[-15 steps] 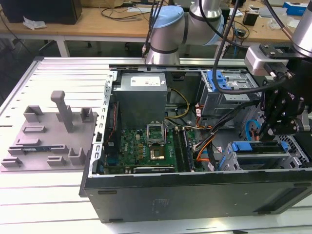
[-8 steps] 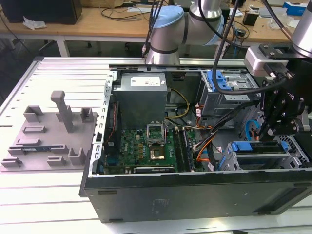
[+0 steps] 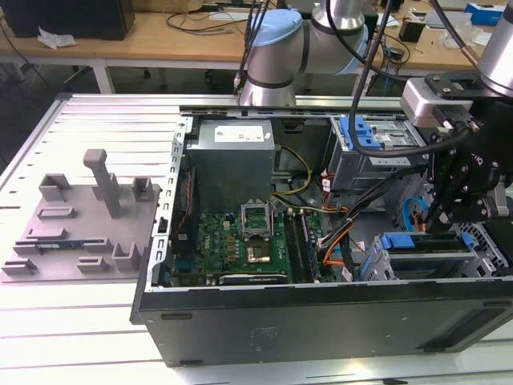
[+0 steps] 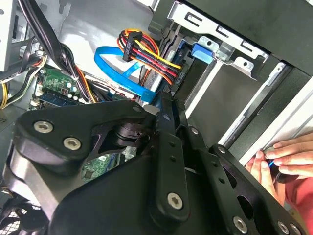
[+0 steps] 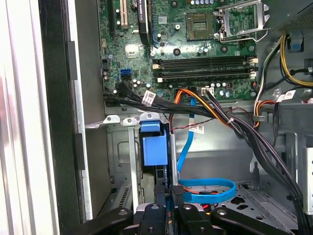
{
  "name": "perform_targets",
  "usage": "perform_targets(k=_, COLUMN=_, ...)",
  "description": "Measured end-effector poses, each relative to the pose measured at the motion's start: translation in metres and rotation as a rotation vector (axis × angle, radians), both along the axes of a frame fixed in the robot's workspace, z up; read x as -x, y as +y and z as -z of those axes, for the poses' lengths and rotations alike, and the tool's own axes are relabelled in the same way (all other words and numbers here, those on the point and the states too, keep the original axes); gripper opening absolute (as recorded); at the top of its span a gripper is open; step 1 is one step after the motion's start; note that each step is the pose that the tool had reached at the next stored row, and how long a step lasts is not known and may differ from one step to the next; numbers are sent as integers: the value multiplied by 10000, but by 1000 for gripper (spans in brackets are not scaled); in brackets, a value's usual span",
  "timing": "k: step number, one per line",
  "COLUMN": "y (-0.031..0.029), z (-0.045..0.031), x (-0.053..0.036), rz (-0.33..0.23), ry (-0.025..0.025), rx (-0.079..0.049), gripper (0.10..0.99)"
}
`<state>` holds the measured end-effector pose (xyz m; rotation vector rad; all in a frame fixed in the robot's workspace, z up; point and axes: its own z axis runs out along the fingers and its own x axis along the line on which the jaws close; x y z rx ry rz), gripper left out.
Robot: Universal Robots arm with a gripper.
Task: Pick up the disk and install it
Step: 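Insert the second disk wire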
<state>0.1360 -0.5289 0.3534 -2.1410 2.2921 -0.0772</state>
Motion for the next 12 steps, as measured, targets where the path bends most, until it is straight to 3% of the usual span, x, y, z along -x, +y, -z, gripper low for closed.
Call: perform_targets(k=12, y=3, z=30, x=-10, rz=-21, ry=-4, rx=-4, gripper=161)
